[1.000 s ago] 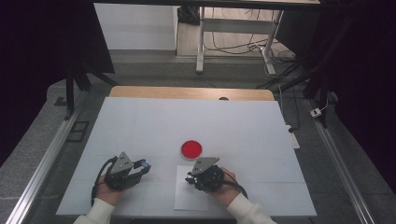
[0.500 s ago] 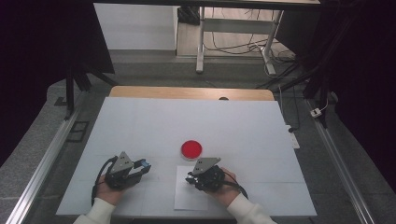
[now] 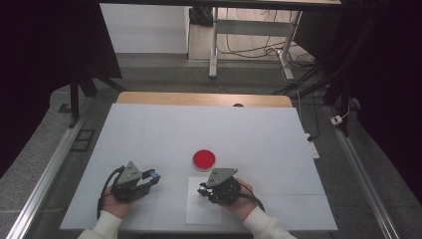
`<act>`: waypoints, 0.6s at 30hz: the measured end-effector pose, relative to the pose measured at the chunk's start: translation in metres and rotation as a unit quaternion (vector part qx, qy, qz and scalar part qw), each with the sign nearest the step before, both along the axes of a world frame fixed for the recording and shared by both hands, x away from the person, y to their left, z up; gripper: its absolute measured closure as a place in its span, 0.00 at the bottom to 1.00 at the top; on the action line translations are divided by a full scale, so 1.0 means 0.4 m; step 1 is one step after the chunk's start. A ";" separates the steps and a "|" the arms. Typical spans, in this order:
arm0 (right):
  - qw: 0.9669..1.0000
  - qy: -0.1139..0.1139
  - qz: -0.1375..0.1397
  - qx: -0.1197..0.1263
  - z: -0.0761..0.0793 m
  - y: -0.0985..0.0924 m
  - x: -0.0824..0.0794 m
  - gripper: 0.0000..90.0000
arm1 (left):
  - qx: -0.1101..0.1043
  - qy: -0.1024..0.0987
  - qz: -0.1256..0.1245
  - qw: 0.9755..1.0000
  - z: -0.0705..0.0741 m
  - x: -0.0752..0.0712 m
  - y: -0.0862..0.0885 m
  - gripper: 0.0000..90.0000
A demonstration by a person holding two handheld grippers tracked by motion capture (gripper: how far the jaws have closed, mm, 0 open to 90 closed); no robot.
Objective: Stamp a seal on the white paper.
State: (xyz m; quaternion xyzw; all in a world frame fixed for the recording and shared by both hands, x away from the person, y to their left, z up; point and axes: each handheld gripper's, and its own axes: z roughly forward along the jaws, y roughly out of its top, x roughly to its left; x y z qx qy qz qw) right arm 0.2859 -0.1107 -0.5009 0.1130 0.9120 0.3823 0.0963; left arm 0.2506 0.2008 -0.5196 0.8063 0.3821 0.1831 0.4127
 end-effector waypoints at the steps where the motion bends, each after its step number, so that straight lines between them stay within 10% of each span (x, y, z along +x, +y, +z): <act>1: 1.000 -0.002 0.000 0.001 0.000 -0.001 -0.001 0.84 | 0.000 0.000 0.000 1.000 0.000 0.000 0.000 0.73; 18: 0.999 -0.010 -0.002 0.036 0.032 -0.014 -0.012 0.84 | 0.000 -0.001 -0.001 1.000 0.000 0.001 0.003 0.73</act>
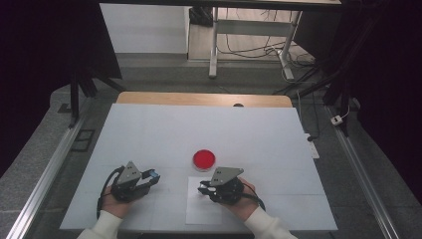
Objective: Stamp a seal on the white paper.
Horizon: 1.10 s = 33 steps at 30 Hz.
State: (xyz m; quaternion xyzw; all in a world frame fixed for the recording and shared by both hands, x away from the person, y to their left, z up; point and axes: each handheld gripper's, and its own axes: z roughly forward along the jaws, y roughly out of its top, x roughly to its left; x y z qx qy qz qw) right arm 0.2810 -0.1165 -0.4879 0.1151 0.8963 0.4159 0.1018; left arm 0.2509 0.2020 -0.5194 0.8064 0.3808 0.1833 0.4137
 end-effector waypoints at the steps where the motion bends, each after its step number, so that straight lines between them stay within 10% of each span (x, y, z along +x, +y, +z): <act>1: 1.000 -0.001 -0.001 0.001 0.002 -0.001 0.000 0.84 | 0.000 0.000 -0.001 1.000 0.000 0.000 0.000 0.73; 17: 0.998 0.011 -0.030 0.055 0.028 -0.030 0.002 0.84 | 0.000 0.000 -0.001 1.000 0.000 0.001 0.000 0.73; 33: 0.983 0.020 -0.111 0.142 0.058 -0.117 0.044 0.84 | 0.001 0.002 -0.002 1.000 -0.002 0.003 -0.002 0.73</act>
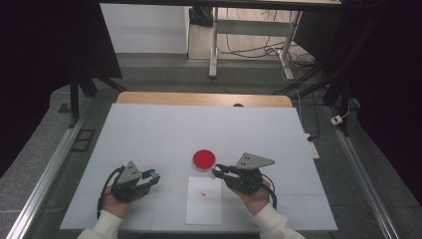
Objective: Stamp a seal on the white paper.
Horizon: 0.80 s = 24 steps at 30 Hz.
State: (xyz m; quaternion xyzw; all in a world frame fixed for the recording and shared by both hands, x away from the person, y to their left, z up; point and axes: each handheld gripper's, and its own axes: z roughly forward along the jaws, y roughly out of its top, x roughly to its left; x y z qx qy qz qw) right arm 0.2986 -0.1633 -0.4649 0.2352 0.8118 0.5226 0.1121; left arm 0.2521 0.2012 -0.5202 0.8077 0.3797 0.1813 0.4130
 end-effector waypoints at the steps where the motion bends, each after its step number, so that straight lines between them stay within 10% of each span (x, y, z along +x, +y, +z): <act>1: 1.000 0.001 -0.007 0.005 0.002 -0.007 0.003 0.84 | 0.000 0.000 0.000 1.000 0.000 0.000 0.000 0.73; 24: 0.999 -0.001 -0.040 0.029 0.010 -0.060 0.034 0.84 | 0.000 -0.004 0.001 1.000 0.003 -0.002 0.000 0.73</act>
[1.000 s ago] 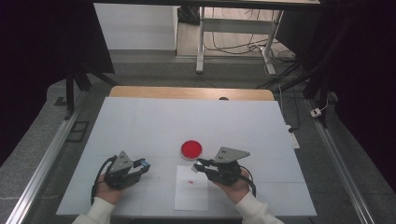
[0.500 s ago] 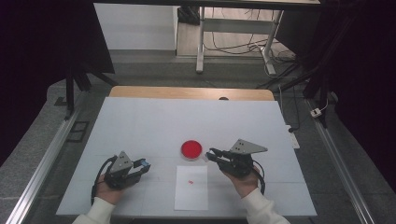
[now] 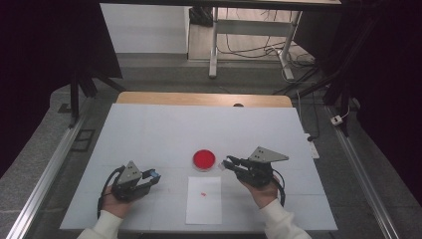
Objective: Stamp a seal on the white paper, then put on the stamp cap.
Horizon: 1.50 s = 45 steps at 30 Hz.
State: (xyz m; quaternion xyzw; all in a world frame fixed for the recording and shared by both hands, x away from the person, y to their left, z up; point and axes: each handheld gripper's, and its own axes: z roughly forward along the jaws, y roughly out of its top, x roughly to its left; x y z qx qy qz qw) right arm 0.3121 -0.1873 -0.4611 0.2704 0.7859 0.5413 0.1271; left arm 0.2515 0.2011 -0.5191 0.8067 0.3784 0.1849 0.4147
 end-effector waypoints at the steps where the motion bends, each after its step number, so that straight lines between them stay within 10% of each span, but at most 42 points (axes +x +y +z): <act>1: 1.000 0.000 0.001 -0.001 0.000 0.001 0.000 0.84 | 0.000 0.000 0.000 1.000 0.000 0.000 0.000 0.73; 45: 1.000 -0.004 0.007 -0.007 0.000 0.017 -0.007 0.84 | 0.003 -0.018 -0.033 0.999 0.025 0.020 -0.083 0.73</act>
